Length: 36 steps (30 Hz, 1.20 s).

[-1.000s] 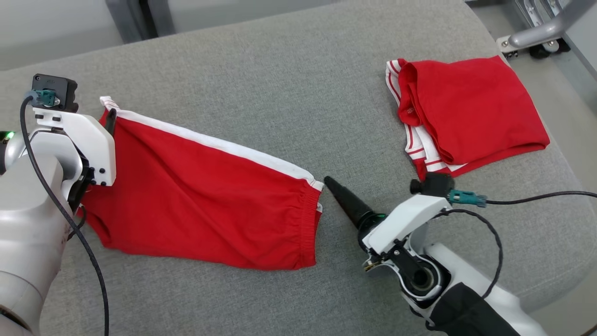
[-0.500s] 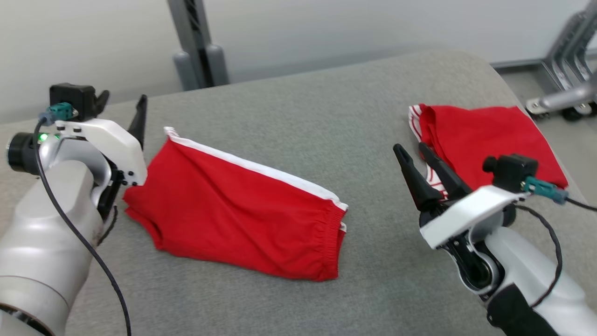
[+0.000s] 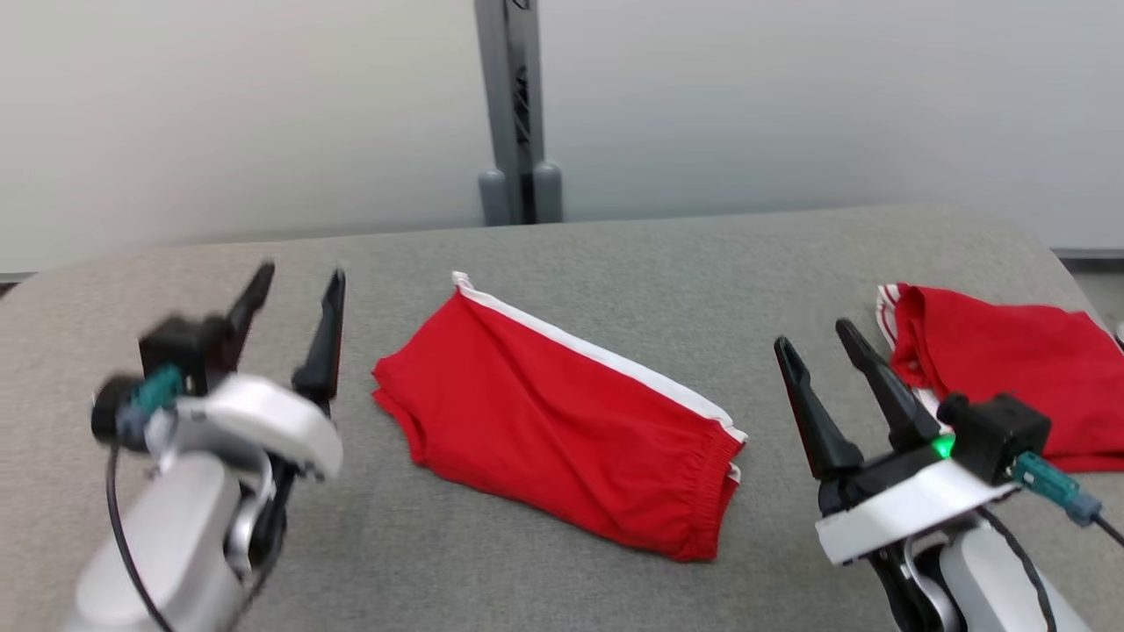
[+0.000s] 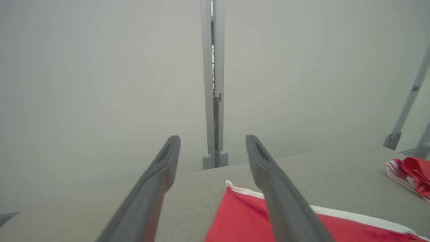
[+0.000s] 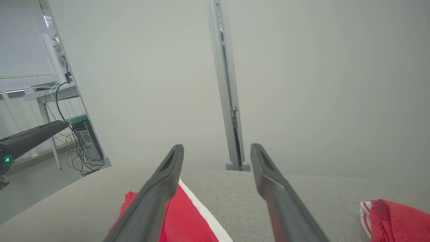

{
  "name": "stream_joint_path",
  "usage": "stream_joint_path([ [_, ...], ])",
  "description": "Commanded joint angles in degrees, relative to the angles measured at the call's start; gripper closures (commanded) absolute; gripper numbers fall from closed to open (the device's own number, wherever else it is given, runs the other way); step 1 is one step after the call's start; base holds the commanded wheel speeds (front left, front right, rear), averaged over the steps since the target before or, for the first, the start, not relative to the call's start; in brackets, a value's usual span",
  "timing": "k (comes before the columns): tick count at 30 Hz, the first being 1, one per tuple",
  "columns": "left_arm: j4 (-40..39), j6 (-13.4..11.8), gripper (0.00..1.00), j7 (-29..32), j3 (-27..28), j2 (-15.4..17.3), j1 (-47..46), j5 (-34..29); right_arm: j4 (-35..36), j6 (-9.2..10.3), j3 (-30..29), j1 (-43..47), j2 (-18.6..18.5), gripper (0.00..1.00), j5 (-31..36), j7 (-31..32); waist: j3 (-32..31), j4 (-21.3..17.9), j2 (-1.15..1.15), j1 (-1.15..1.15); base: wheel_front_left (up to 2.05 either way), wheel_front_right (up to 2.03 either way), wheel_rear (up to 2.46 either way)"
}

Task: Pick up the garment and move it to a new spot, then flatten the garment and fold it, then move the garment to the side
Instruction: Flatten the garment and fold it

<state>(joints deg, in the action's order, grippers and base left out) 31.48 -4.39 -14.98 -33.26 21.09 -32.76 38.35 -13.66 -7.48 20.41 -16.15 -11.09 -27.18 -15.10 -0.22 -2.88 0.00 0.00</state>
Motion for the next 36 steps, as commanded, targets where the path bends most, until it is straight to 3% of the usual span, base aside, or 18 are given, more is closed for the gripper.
stream_joint_path([
  [1,-2.1,-0.6,0.0,-0.2,1.8,-0.2,2.8,-1.2,0.5,-0.02,-0.6,1.4,0.1,0.0,0.7,0.0,-1.5,1.7,0.0,0.0,0.0,0.0,0.0],
  [4,-10.3,-0.4,0.0,-0.2,7.5,-2.6,13.2,-7.1,1.4,-0.02,-2.9,4.7,1.1,0.0,1.8,-0.1,-2.7,3.0,0.0,0.0,0.0,0.0,0.0],
  [10,-16.9,0.9,0.0,-0.2,14.9,-8.5,25.5,-15.5,2.9,-0.03,-5.7,8.6,2.4,0.0,6.2,0.0,-3.7,4.4,0.0,0.0,0.0,0.0,0.0],
  [18,-22.8,6.0,0.0,-0.2,24.7,-16.1,33.8,-23.8,3.3,-0.02,-8.3,11.5,4.5,0.0,8.3,0.0,-4.2,4.8,0.0,0.0,0.0,0.0,0.0],
  [26,-22.4,8.7,0.0,-0.2,28.6,-17.9,35.1,-27.2,1.7,-0.02,-8.4,12.1,5.0,0.0,8.2,0.0,-4.4,4.3,0.0,0.0,0.0,0.0,0.0],
  [36,-20.9,9.6,0.0,-0.2,27.7,-18.1,34.8,-27.1,-12.6,-0.03,-5.2,9.9,7.3,0.0,-7.1,0.0,-3.1,5.5,0.0,0.0,0.0,0.0,0.0],
])
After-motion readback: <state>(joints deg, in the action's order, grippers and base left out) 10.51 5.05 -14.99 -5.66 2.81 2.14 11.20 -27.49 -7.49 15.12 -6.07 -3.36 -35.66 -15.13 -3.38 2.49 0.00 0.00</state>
